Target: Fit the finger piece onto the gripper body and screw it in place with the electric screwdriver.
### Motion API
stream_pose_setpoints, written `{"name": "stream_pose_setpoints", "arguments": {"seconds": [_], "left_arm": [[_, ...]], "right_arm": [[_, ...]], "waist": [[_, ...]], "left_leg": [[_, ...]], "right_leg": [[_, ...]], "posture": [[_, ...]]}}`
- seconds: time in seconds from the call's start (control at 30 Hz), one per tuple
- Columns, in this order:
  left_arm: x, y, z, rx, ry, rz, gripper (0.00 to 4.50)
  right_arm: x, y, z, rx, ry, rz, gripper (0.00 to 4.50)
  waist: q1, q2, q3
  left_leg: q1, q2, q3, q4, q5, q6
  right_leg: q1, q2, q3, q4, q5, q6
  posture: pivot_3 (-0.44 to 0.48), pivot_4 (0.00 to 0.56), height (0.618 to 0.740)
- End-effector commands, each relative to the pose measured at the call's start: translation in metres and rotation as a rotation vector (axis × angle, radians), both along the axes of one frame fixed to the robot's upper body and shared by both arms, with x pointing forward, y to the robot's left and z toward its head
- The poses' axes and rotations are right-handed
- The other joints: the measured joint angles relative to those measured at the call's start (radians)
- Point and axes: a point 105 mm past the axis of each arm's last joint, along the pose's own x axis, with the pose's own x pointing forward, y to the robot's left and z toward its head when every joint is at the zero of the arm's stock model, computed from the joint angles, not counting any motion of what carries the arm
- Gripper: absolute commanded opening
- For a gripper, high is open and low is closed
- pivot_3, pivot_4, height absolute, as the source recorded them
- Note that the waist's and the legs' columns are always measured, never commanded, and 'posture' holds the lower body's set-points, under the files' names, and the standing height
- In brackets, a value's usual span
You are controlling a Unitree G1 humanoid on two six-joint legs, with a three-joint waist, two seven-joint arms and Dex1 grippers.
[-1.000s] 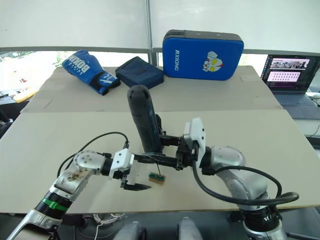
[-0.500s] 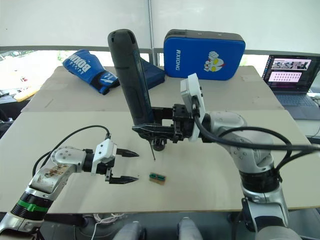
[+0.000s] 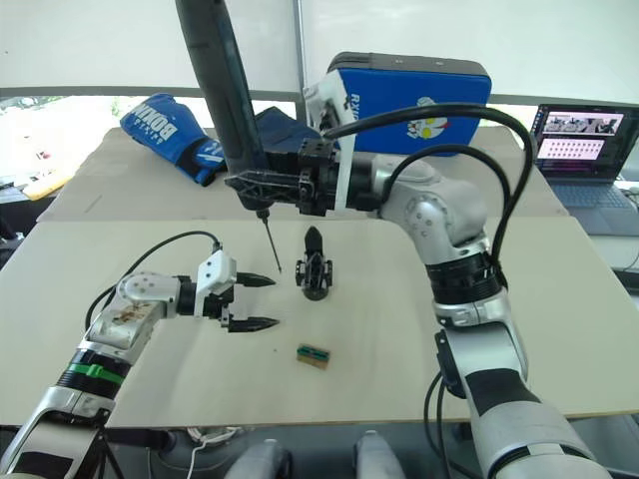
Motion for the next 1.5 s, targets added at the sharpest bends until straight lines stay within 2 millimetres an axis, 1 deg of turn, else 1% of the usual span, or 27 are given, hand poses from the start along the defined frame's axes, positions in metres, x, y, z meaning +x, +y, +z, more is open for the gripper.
{"name": "stream_pose_setpoints", "arguments": {"seconds": [0.03, 0.27, 0.37, 0.47, 0.63, 0.97, 1.17, 1.5], "left_arm": [[0.008, 0.001, 0.003, 0.018, -0.052, 0.001, 4.5], [0.019, -0.003, 0.001, 0.018, -0.058, 0.008, 4.5], [0.026, -0.009, 0.002, 0.01, -0.067, 0.012, 4.5], [0.03, -0.015, 0.003, 0.006, -0.076, 0.006, 4.5], [0.032, -0.018, 0.005, 0.001, -0.083, -0.002, 4.5], [0.031, -0.016, 0.006, 0.0, -0.089, 0.007, 4.5], [0.03, -0.016, 0.005, 0.006, -0.073, 0.003, 4.5], [0.033, -0.016, 0.008, 0.005, -0.088, 0.013, 4.5]], "right_arm": [[-0.006, -0.001, 0.02, 0.03, -0.149, 0.021, 1.93], [-0.002, -0.004, 0.01, -0.005, -0.19, 0.015, 1.93], [-0.001, -0.007, 0.004, -0.022, -0.199, 0.007, 1.93], [0.001, -0.009, 0.002, -0.032, -0.204, 0.0, 1.93], [0.004, -0.011, -0.002, -0.04, -0.205, -0.011, 1.93], [0.006, -0.011, -0.009, -0.046, -0.196, -0.014, 1.93], [0.005, -0.009, -0.01, -0.046, -0.194, -0.007, 1.93], [0.007, -0.01, -0.014, -0.059, -0.187, -0.012, 1.93]], "waist": [[-0.002, 0.0, 0.0], [-0.014, 0.0, 0.0], [-0.014, 0.0, 0.0], [-0.017, 0.0, 0.0], [-0.022, 0.0, 0.0], [-0.021, 0.0, 0.0], [-0.021, 0.0, 0.0], [-0.021, 0.0, 0.0]], "left_leg": [[0.0, 0.0, 0.0, 0.0, 0.0, 0.0], [0.0, 0.0, 0.0, 0.0, 0.0, 0.0], [0.0, 0.0, -0.001, 0.0, 0.0, 0.0], [0.0, 0.0, 0.0, 0.0, 0.0, 0.0], [0.0, 0.0, -0.001, 0.0, 0.0, 0.0], [0.0, 0.0, -0.001, 0.0, 0.0, 0.0], [0.0, 0.0, -0.001, 0.0, 0.0, 0.0], [0.0, 0.0, -0.001, 0.0, 0.0, 0.0]], "right_leg": [[0.0, 0.0, 0.0, 0.0, 0.0, 0.0], [0.0, 0.0, 0.0, 0.0, 0.0, 0.0], [0.0, 0.0, -0.001, 0.0, 0.0, 0.0], [0.0, 0.0, 0.0, 0.0, 0.0, 0.0], [0.0, 0.0, 0.0, 0.001, 0.0, 0.0], [0.0, 0.0, 0.0, 0.001, 0.0, 0.0], [0.0, 0.0, 0.0, 0.001, 0.0, 0.0], [0.0, 0.0, 0.0, 0.001, 0.0, 0.0]], "posture": [[0.0, 0.15, 0.74], [0.0, 0.15, 0.74], [0.0, 0.15, 0.74], [0.0, 0.15, 0.74], [0.0, 0.15, 0.74], [0.0, 0.15, 0.74], [0.0, 0.15, 0.74], [0.0, 0.15, 0.74]]}}
